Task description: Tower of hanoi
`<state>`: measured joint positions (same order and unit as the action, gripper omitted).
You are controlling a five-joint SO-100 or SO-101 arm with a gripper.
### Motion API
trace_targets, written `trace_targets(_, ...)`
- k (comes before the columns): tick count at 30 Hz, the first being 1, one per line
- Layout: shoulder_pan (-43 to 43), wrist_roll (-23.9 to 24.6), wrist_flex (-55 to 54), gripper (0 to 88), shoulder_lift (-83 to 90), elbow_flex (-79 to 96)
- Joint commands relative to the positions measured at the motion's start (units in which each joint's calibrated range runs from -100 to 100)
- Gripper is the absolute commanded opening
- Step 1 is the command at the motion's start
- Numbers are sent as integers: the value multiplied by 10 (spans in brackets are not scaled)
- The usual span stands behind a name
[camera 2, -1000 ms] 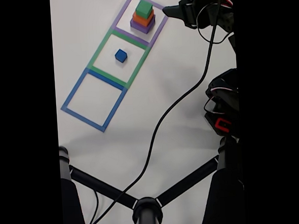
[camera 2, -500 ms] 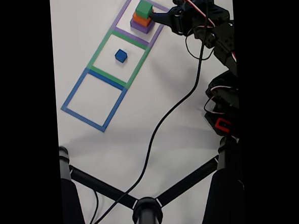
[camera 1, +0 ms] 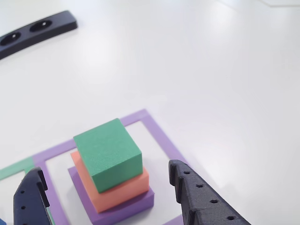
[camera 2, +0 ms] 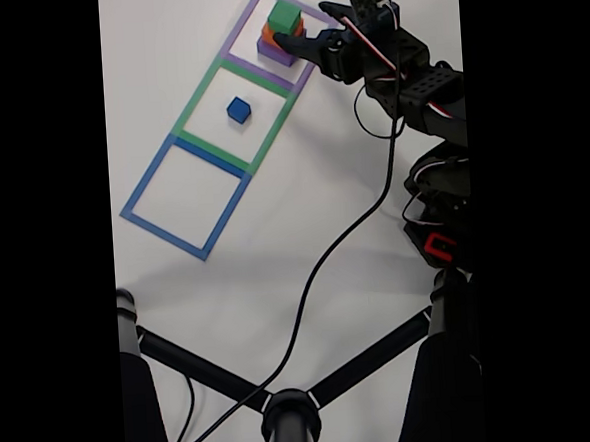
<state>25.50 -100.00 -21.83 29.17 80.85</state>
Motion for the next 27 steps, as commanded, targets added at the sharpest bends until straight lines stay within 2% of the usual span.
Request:
trace_targets(1,0,0,-65,309,-56,-19)
trace_targets(9,-8,0,-152,313,-164,-58)
trace_targets(22,-19,0,-192,312,-253,-118)
trace_targets(27,-24,0,-199,275,-256,-117)
